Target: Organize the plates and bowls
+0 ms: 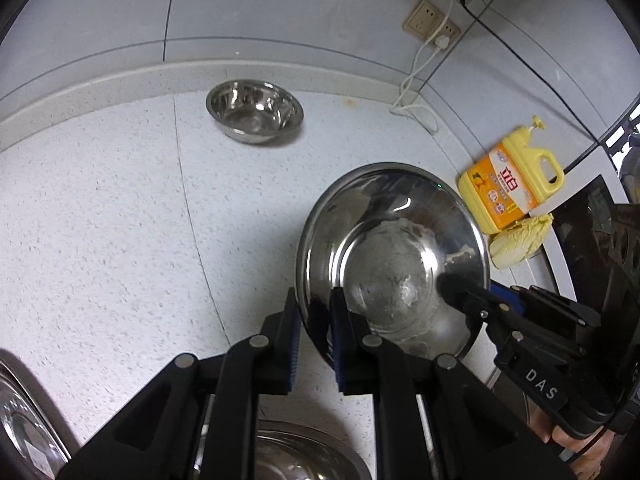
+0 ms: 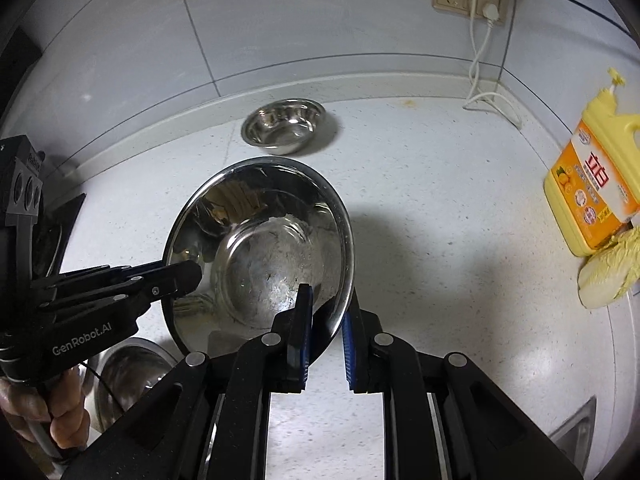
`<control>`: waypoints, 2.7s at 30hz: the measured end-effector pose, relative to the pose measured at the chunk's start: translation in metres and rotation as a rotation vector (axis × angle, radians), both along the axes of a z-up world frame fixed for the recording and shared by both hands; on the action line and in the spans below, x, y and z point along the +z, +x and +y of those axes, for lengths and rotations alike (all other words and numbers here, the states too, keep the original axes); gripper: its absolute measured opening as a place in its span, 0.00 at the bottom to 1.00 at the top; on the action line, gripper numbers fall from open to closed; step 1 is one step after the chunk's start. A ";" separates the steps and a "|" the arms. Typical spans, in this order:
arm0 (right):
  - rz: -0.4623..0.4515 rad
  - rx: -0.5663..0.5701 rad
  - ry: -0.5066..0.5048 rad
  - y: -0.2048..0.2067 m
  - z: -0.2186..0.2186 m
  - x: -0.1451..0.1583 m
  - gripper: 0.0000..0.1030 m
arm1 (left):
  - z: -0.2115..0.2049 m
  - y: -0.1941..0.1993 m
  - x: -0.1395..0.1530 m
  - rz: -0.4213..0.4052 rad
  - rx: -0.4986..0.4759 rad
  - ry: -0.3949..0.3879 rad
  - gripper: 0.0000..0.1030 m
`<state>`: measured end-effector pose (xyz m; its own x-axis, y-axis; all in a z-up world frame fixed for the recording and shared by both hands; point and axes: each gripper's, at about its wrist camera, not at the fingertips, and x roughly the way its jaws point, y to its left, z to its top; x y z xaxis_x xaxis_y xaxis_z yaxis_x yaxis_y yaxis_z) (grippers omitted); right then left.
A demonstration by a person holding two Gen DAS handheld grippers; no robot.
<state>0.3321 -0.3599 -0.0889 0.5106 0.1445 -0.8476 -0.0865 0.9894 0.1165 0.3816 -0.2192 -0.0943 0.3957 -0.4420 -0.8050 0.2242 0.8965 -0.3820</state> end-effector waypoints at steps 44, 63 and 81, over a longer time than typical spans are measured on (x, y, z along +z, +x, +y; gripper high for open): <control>-0.097 0.085 -0.036 -0.073 0.071 0.065 0.13 | 0.081 -0.058 0.061 -0.021 -0.122 -0.046 0.13; 0.131 0.064 0.006 -0.143 0.116 -0.035 0.15 | 0.118 -0.134 -0.042 0.131 -0.130 0.092 0.13; 0.202 0.085 -0.039 -0.120 0.128 -0.068 0.17 | 0.103 -0.114 -0.075 0.149 -0.094 0.167 0.16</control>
<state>0.2122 -0.2324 -0.1570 0.3172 0.1449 -0.9372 -0.1487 0.9836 0.1017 0.2676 -0.1157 -0.1690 0.2301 -0.3275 -0.9164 0.2619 0.9278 -0.2658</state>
